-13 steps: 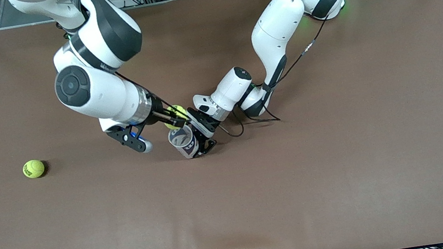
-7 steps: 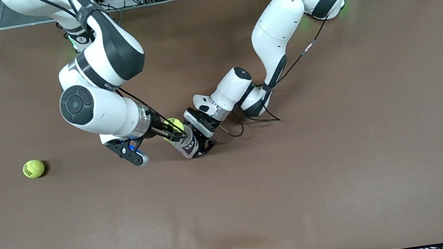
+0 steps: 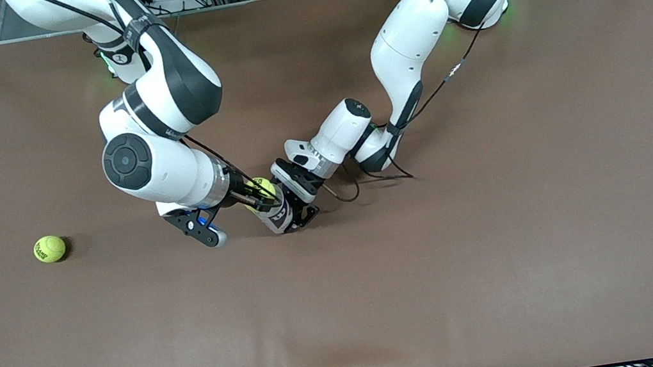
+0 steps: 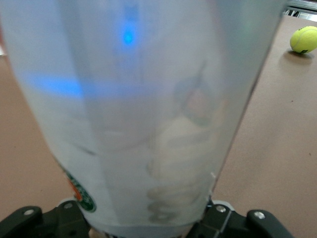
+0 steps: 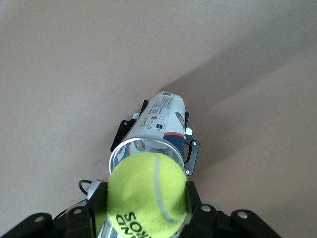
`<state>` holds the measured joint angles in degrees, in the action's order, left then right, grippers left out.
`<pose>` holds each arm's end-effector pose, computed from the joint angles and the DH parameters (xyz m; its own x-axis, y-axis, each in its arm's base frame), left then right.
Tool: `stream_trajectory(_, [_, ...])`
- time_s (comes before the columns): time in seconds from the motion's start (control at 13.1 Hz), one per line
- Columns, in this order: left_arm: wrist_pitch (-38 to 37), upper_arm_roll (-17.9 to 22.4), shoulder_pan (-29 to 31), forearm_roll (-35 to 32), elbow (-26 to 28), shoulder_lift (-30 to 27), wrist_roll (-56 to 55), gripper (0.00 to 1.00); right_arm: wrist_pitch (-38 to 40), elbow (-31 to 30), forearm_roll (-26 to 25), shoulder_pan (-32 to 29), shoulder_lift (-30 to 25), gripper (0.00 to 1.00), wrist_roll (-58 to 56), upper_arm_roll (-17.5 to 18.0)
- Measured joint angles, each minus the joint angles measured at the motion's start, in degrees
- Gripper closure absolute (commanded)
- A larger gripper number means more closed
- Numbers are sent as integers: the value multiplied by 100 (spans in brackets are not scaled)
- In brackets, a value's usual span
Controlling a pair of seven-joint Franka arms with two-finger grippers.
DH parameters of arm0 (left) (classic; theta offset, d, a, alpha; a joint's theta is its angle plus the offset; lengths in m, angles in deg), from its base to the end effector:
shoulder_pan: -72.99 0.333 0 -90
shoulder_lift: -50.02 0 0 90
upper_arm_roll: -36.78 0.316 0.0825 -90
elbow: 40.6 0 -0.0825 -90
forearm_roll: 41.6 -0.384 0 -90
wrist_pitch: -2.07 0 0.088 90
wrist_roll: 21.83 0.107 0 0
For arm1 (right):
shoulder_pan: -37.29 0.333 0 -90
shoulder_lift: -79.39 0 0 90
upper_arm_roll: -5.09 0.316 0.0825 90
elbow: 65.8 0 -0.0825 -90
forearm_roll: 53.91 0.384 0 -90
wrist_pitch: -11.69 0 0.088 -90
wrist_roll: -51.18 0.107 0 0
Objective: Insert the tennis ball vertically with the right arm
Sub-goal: 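Release the ball into the tube and withdraw the right gripper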
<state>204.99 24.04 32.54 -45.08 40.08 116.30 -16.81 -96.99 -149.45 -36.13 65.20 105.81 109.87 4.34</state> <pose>0.4829 -0.5637 0.1332 0.3996 -0.3703 0.8386 -0.7772 -0.6220 0.0956 0.6031 0.3361 0.4191 0.7762 -0.5743 -0.2601 -0.6153 -0.7801 -0.1137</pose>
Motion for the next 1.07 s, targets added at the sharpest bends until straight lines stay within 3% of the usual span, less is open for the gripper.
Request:
stream_trajectory(0.08, [0,0,0,0,0,0,0,24,-71,-1,-2,13,21,24,66,5])
stream_trajectory(0.15, [0,0,0,0,0,0,0,24,-142,-1,-5,37,53,8,130,12])
stream_trajectory(0.23, [0,0,0,0,0,0,0,24,-181,-1,-6,58,93,0,164,17])
stream_trajectory(0.69, [0,4,0,0,1,0,0,24,-89,87,-8,49,114,0,175,6])
stream_trajectory(0.92, [0,6,-1,0,1,0,0,24,929,642,-21,-167,-4,0,149,-49])
stream_trajectory(1.07, [0,6,-1,0,5,0,0,24,1653,956,-161,-598,-113,0,-454,-83])
